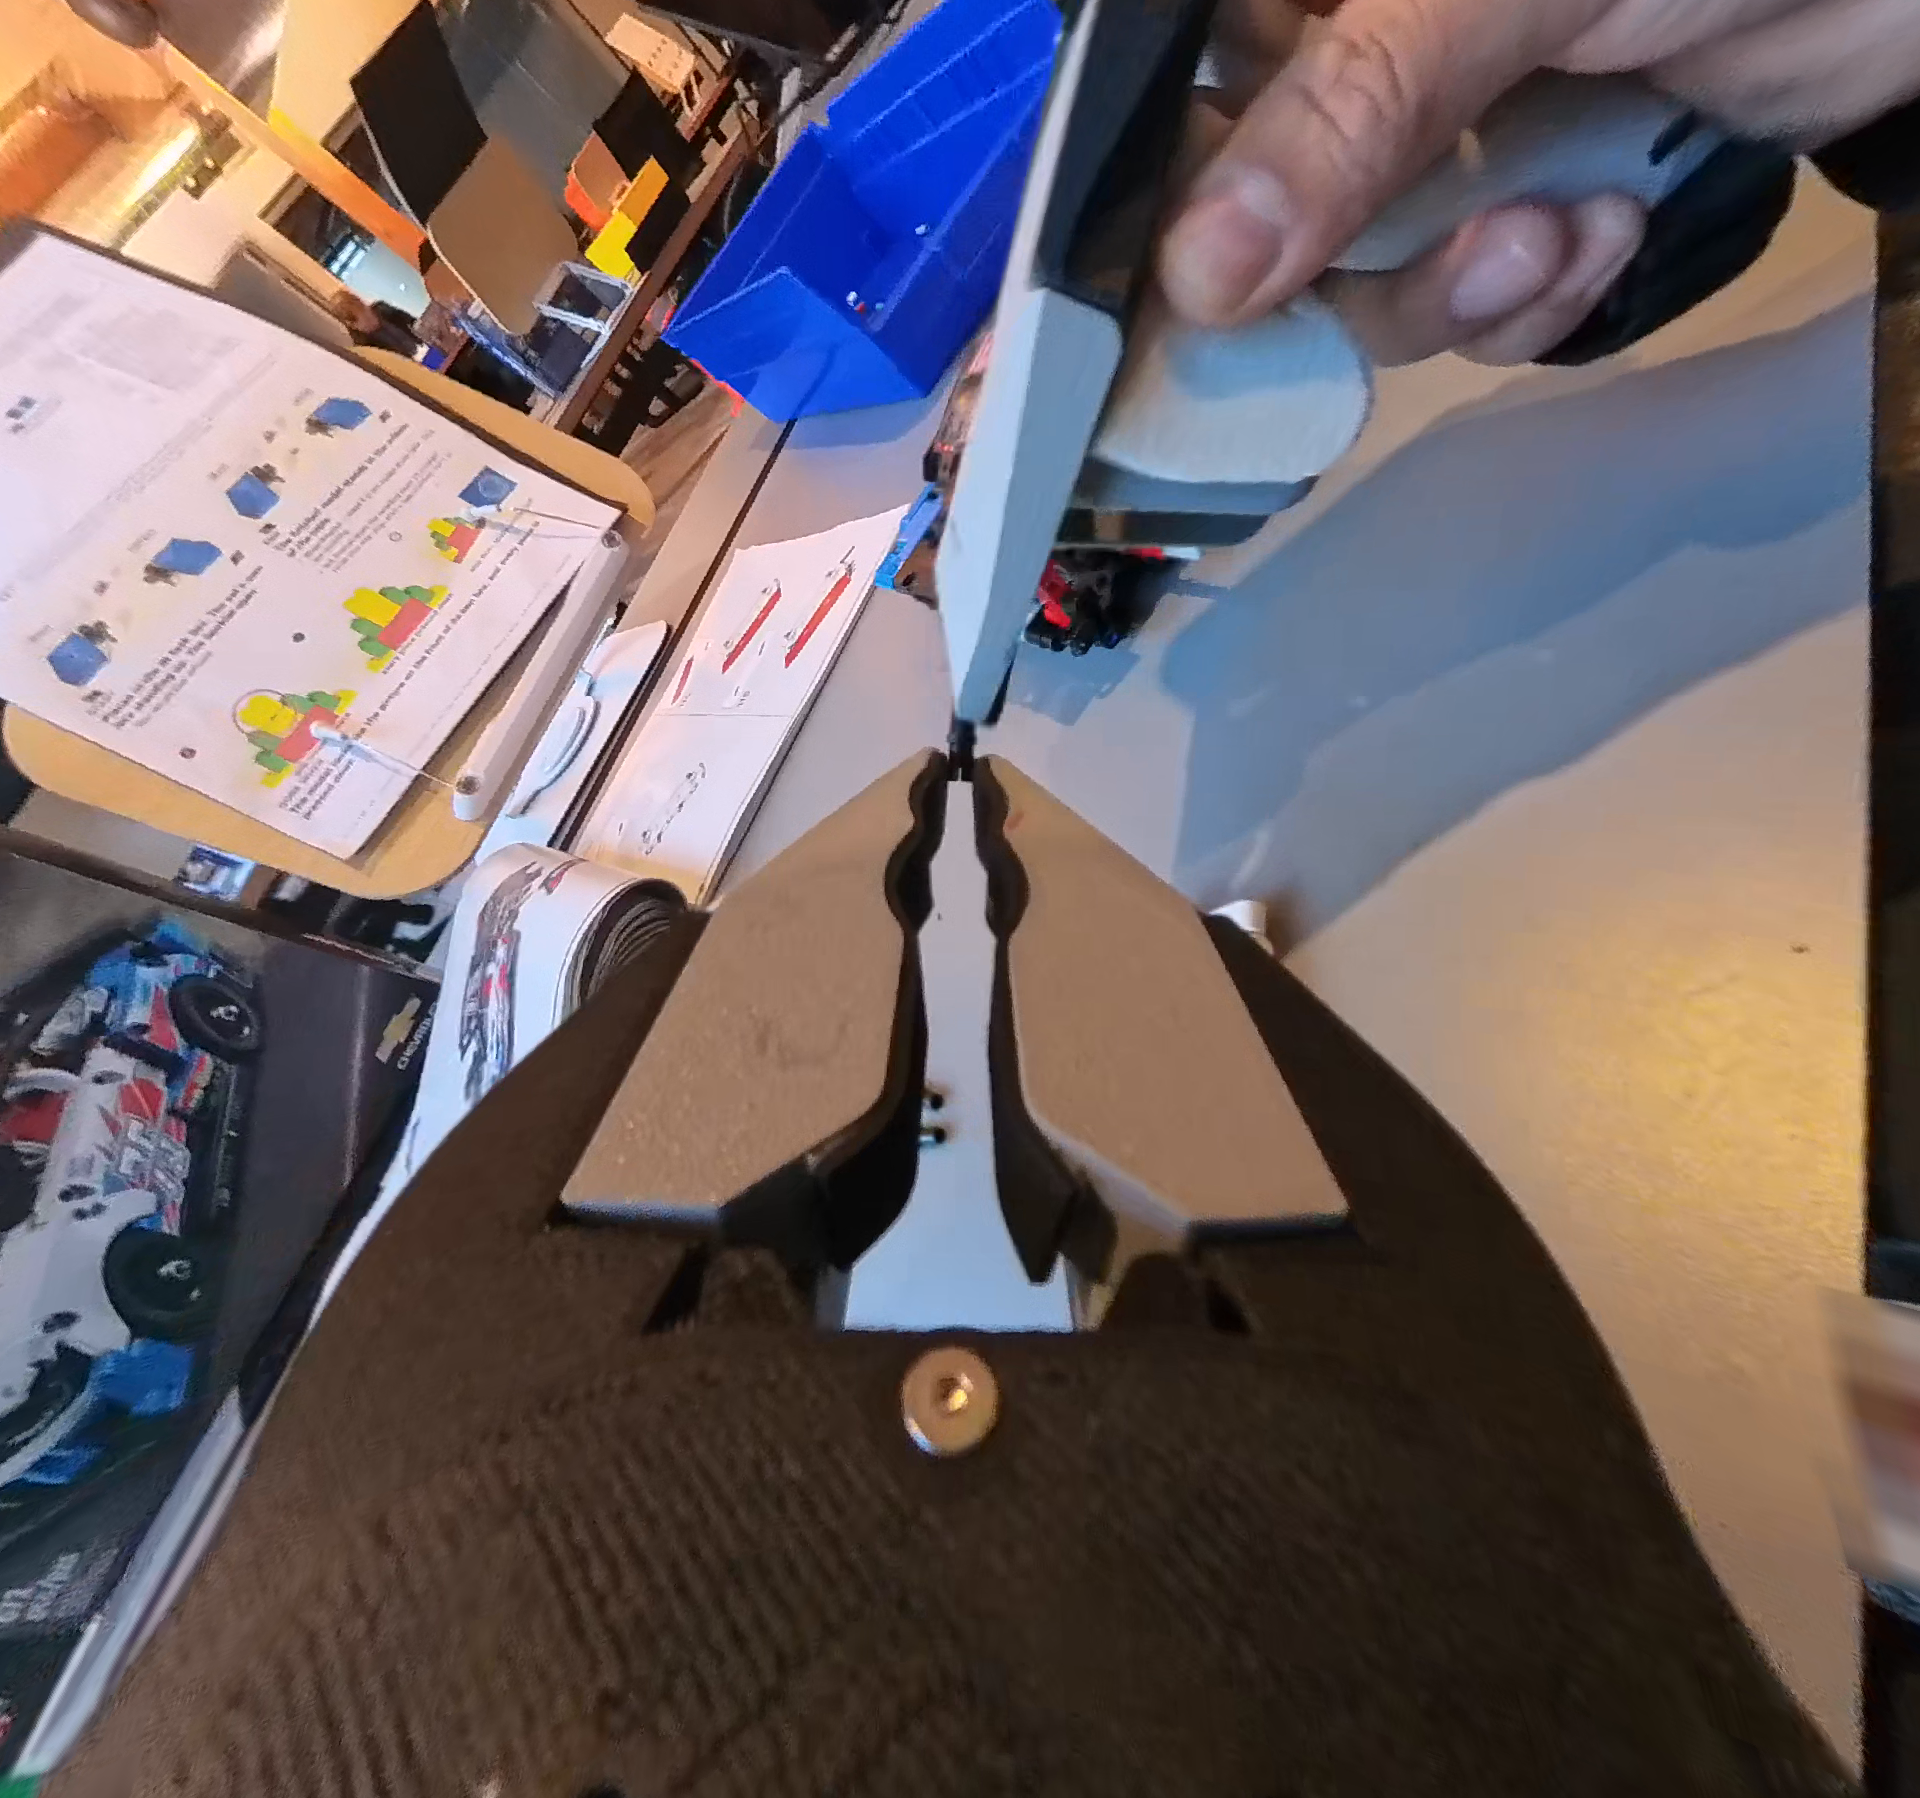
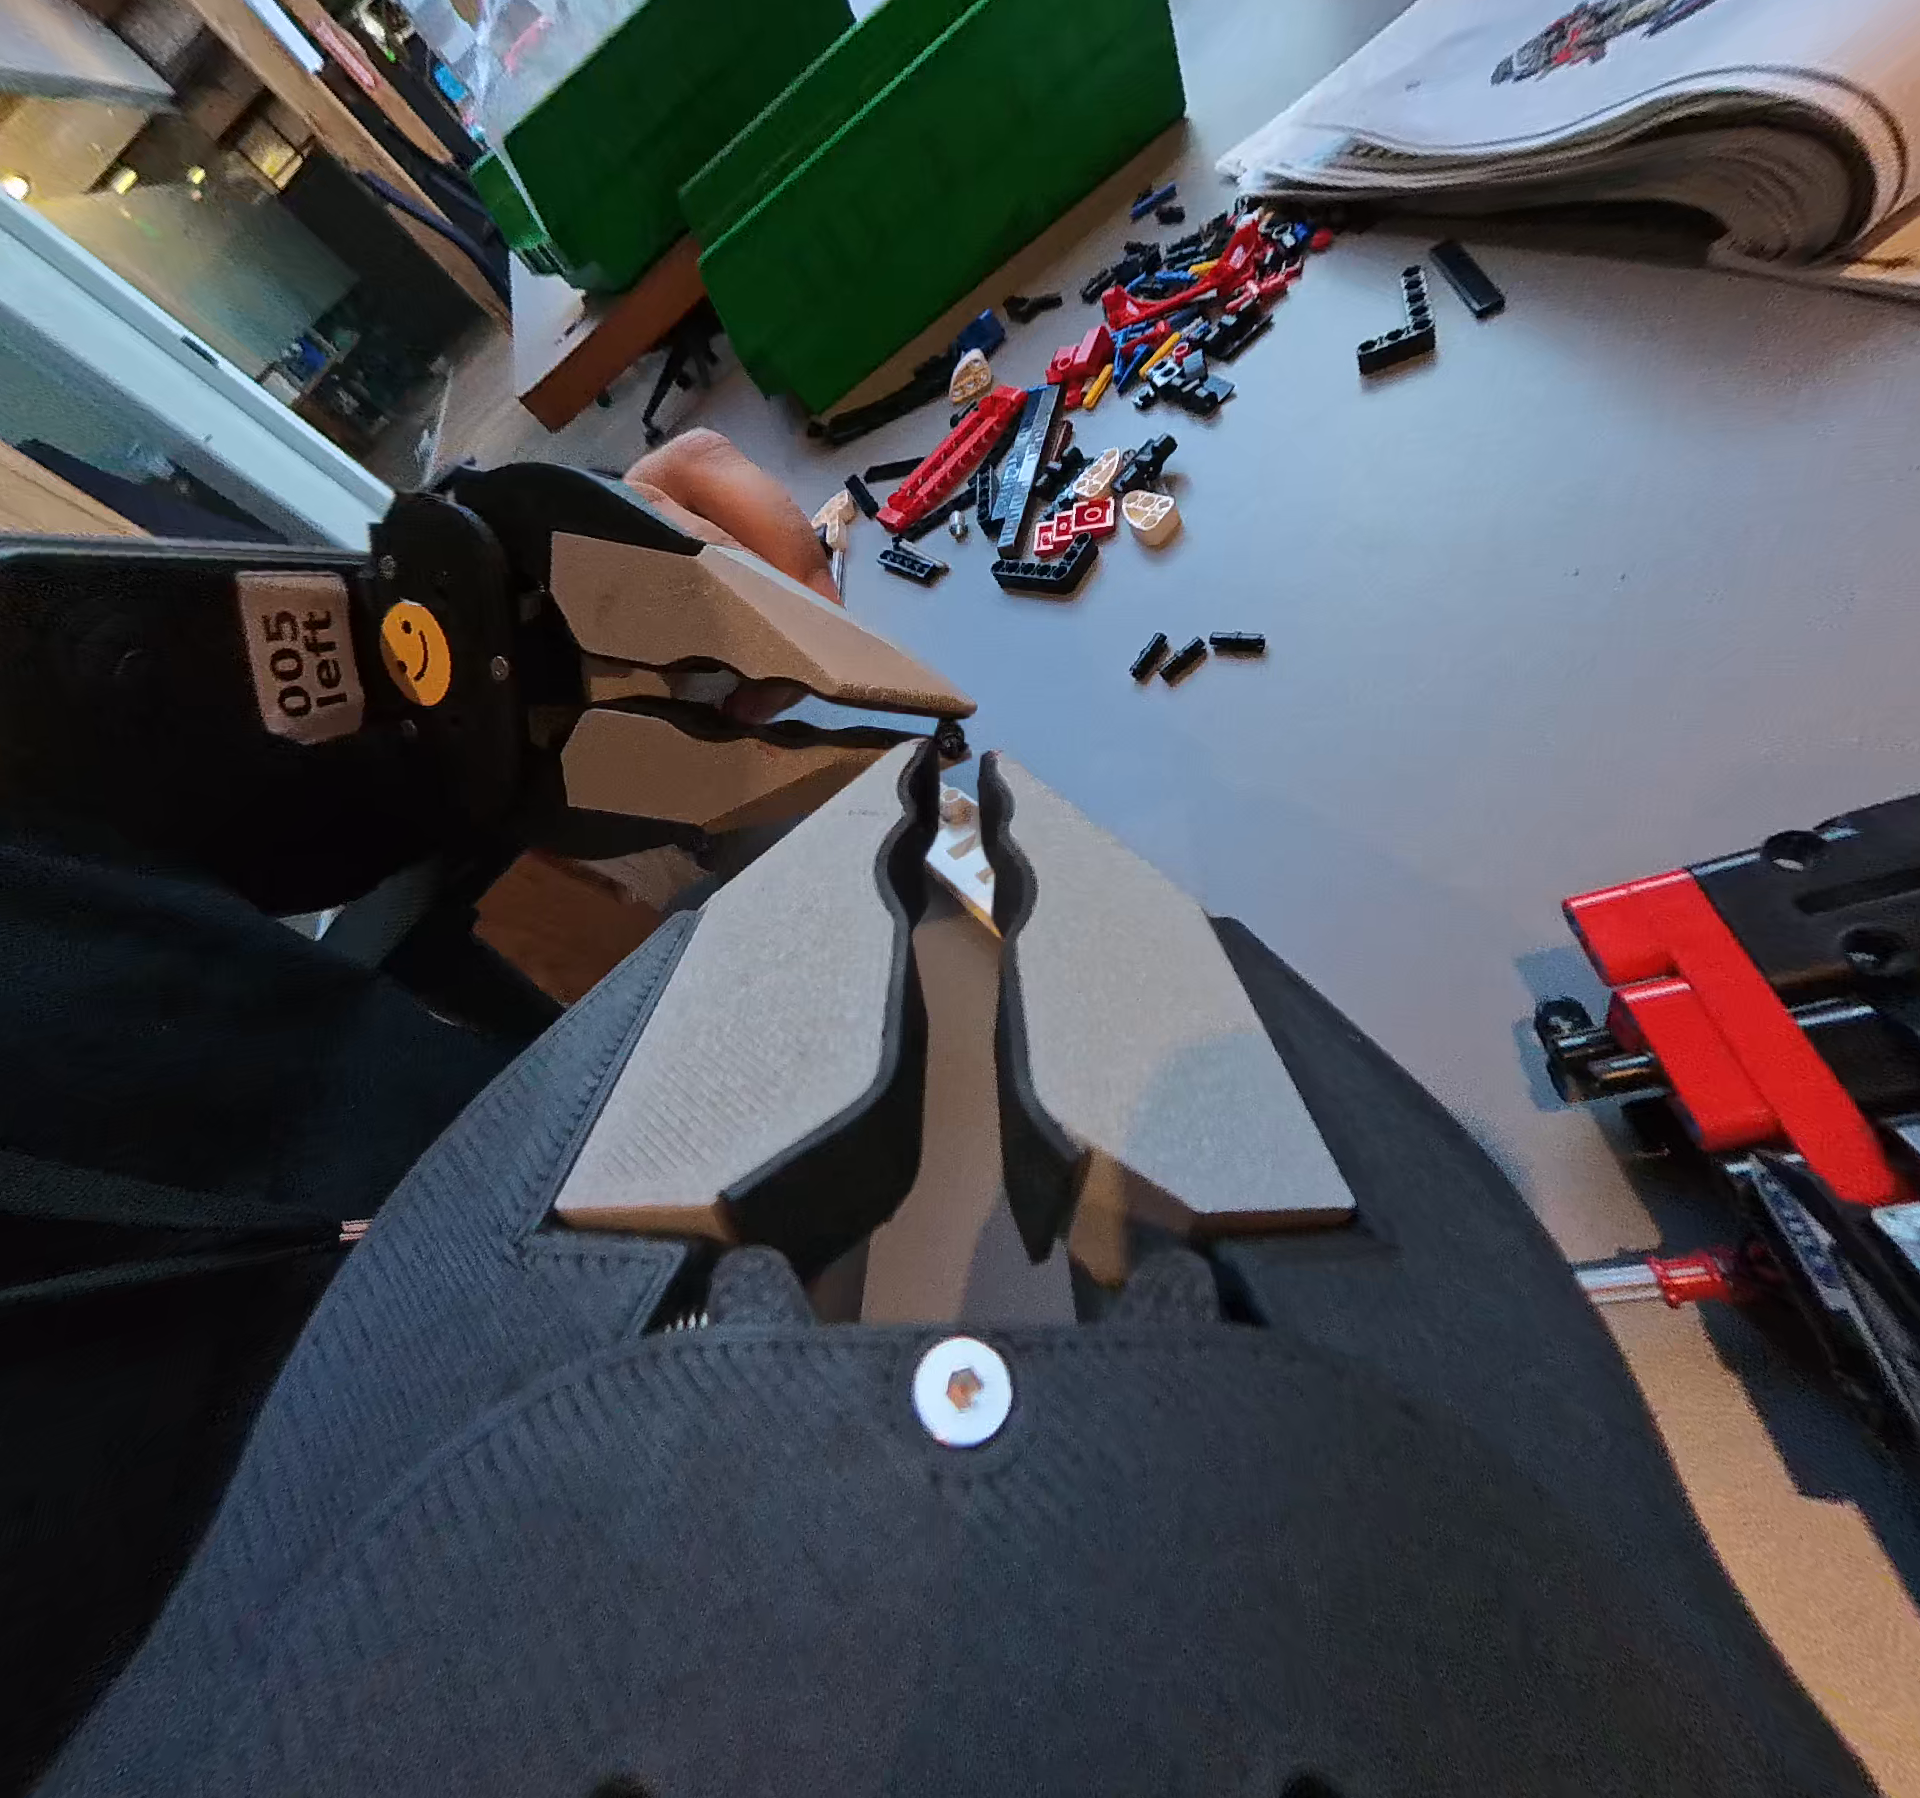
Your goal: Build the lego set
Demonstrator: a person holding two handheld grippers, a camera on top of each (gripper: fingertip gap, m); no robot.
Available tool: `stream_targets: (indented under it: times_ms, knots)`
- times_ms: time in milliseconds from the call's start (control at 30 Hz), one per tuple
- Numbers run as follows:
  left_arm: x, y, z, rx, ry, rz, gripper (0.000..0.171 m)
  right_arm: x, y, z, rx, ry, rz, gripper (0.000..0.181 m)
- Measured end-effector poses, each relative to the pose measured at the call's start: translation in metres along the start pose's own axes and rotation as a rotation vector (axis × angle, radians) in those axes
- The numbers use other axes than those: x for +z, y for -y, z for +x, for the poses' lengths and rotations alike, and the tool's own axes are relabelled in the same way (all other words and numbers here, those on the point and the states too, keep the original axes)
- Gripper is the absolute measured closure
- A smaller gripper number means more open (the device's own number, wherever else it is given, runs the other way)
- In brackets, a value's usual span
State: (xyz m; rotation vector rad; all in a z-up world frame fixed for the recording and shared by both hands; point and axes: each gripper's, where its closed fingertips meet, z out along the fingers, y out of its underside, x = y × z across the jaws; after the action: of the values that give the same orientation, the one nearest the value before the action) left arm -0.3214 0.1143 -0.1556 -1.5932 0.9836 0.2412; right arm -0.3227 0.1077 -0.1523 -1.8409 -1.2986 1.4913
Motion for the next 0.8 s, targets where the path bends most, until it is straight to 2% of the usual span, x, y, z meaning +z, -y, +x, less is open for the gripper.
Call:
stream_targets:
  times_ms: [233, 400, 600, 733, 800]
  knots:
    - [-0.003, 0.005, -0.005, -0.083, -0.011, 0.036, 0.170, -0.007, 0.009, -0.005, -0.039, 0.012, 0.051, 0.176]
    - [-0.004, 0.009, -0.003, -0.080, -0.011, 0.046, 0.170, -0.001, 0.009, -0.010, -0.056, 0.028, 0.037, 0.178]
    - [-0.003, 0.007, -0.002, -0.104, -0.017, 0.045, 0.170, 0.001, 0.006, -0.007, -0.114, -0.036, 0.001, 0.180]
    - [-0.005, 0.001, 0.003, -0.244, -0.152, 0.021, 0.169, 0.001, 0.000, -0.001, -0.174, -0.087, -0.083, 0.180]
    - [-0.008, -0.012, 0.003, -0.355, -0.272, -0.053, 0.159, -0.002, -0.006, 0.009, -0.223, -0.138, -0.156, 0.180]
